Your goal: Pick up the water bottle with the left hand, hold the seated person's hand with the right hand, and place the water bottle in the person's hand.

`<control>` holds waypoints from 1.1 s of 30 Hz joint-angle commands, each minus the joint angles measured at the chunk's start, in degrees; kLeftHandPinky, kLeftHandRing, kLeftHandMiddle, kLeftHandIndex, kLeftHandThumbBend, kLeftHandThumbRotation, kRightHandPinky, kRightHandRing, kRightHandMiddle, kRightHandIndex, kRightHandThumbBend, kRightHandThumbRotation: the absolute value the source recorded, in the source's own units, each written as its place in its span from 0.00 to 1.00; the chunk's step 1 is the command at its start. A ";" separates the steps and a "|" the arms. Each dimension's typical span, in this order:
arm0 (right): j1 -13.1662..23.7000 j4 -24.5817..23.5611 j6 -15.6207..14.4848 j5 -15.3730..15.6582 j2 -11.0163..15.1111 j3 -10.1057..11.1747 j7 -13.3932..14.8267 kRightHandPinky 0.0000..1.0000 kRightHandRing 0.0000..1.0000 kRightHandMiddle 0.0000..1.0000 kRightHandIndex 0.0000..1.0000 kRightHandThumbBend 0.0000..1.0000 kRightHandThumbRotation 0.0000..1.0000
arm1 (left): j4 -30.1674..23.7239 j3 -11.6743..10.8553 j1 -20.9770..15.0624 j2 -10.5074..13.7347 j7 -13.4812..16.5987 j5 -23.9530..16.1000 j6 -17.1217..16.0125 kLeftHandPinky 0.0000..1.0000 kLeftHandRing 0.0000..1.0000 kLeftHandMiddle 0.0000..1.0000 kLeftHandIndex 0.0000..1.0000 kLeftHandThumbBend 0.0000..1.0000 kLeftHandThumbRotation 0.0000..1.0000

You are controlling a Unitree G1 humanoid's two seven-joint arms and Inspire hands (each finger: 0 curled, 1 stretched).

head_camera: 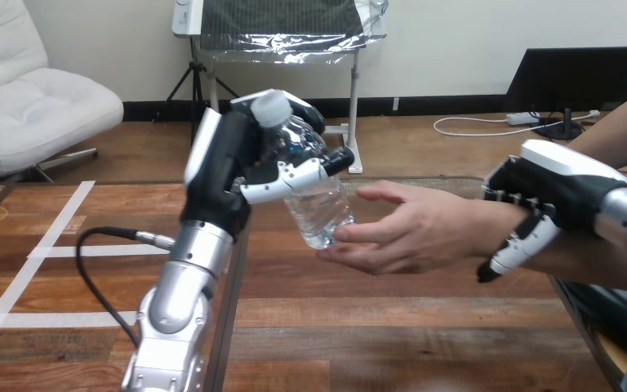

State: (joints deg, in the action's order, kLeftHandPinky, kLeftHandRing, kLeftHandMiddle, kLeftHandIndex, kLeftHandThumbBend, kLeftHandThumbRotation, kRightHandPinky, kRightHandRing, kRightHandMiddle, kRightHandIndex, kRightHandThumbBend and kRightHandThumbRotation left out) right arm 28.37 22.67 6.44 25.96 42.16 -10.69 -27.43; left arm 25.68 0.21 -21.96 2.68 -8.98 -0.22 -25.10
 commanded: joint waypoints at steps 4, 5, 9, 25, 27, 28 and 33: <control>5.52 -1.45 -1.29 0.53 -2.35 -0.50 0.67 0.21 0.27 0.34 0.35 0.95 0.11 | 3.27 0.38 -7.20 -1.37 1.35 -0.74 -3.19 0.28 0.33 0.38 0.42 0.68 0.00; 5.64 -1.52 -1.50 0.65 -2.45 -0.57 0.62 0.21 0.27 0.34 0.35 0.95 0.11 | 3.53 0.45 -7.32 -1.45 1.65 -1.07 -3.13 0.28 0.33 0.38 0.42 0.69 0.00; 6.24 -1.91 -2.32 1.20 -2.89 -0.86 0.32 0.21 0.27 0.34 0.34 0.95 0.11 | 5.53 0.65 -8.08 -2.15 2.05 -1.33 -3.70 0.28 0.33 0.38 0.42 0.69 0.00; 7.39 -3.06 -2.76 1.59 -3.94 -1.13 0.04 0.21 0.27 0.35 0.34 0.97 0.12 | 13.48 0.78 -11.46 -5.07 2.13 -0.24 -6.67 0.31 0.36 0.40 0.42 0.68 0.00; 7.51 -3.29 -3.08 1.69 -4.09 -1.16 -0.09 0.21 0.27 0.34 0.34 0.97 0.12 | 14.25 0.89 -11.92 -5.42 2.33 -0.23 -6.79 0.31 0.36 0.40 0.42 0.68 0.00; 7.57 -3.38 -3.26 1.75 -4.16 -1.19 -0.16 0.21 0.27 0.34 0.34 0.97 0.12 | 14.61 0.94 -12.12 -5.57 2.38 -0.19 -6.87 0.31 0.36 0.40 0.42 0.68 0.00; 7.81 -4.27 -4.66 1.90 -4.62 -1.27 -0.65 0.20 0.27 0.34 0.34 0.97 0.13 | 16.83 1.23 -13.44 -6.44 3.42 -0.78 -7.34 0.32 0.37 0.40 0.42 0.68 0.00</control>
State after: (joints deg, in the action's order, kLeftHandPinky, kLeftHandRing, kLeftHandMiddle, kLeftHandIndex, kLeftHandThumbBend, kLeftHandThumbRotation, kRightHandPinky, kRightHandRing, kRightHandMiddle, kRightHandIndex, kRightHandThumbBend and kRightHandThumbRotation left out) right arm 31.13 20.33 3.48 27.98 38.47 -12.80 -28.53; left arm 40.76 0.35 -28.41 -0.88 -5.98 -0.55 -30.28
